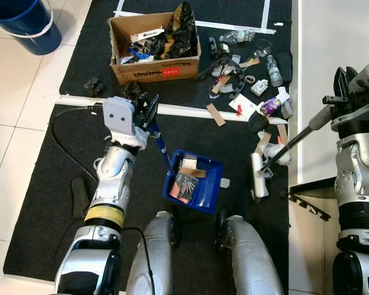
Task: Sweep floor
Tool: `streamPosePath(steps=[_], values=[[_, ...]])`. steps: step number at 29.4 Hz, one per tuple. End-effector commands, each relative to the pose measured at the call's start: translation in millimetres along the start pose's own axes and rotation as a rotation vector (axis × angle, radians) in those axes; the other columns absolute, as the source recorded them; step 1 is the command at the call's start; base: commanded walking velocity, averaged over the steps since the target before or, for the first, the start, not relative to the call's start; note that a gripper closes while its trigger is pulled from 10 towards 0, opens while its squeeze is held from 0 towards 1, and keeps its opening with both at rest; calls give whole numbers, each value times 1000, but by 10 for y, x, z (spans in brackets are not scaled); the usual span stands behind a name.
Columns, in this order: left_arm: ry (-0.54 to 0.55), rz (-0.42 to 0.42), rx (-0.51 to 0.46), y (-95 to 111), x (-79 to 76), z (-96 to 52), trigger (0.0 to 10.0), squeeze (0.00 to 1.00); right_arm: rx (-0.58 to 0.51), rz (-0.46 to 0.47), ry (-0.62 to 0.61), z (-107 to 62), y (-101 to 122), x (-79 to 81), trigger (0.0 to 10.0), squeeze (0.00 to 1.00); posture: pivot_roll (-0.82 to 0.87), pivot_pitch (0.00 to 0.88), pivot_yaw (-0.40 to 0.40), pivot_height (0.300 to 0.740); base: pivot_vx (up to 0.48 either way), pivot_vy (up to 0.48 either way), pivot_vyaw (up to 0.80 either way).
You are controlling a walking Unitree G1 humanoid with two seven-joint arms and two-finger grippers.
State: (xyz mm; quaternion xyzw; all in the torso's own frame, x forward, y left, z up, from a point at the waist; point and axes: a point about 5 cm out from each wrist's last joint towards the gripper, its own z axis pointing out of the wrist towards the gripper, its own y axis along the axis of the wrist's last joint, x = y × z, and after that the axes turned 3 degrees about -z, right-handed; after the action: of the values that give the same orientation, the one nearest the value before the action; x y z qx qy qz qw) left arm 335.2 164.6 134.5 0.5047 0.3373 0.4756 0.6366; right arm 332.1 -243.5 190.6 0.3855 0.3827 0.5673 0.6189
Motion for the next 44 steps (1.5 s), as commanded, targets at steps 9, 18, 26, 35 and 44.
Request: streamPosePath(steps=[9,18,26,35,44], values=[[-8,-24,167,-345,-103,-223,10000,0,129,-8,139,-493,-452,606,10000,0,74,336,-26,740,0,0,0],[-4,-24,168,-348,-123,-218,10000,0,155,231,108,-586,-494,905,10000,0,67,336,-24,740,0,0,0],[-2,-31,159,-336,-148,-180,10000,0,164,410,10,-522,-448,892,10000,0,53,329,-29,740,0,0,0],[-3,-37,159,-346,-170,-168,10000,0,152,477,-36,-459,-418,804,10000,0,49,323,-30,740,0,0,0],[0,-39,156,-344,-169,-150,10000,0,132,458,-38,-386,-358,695,10000,0,46,312,-30,740,0,0,0]])
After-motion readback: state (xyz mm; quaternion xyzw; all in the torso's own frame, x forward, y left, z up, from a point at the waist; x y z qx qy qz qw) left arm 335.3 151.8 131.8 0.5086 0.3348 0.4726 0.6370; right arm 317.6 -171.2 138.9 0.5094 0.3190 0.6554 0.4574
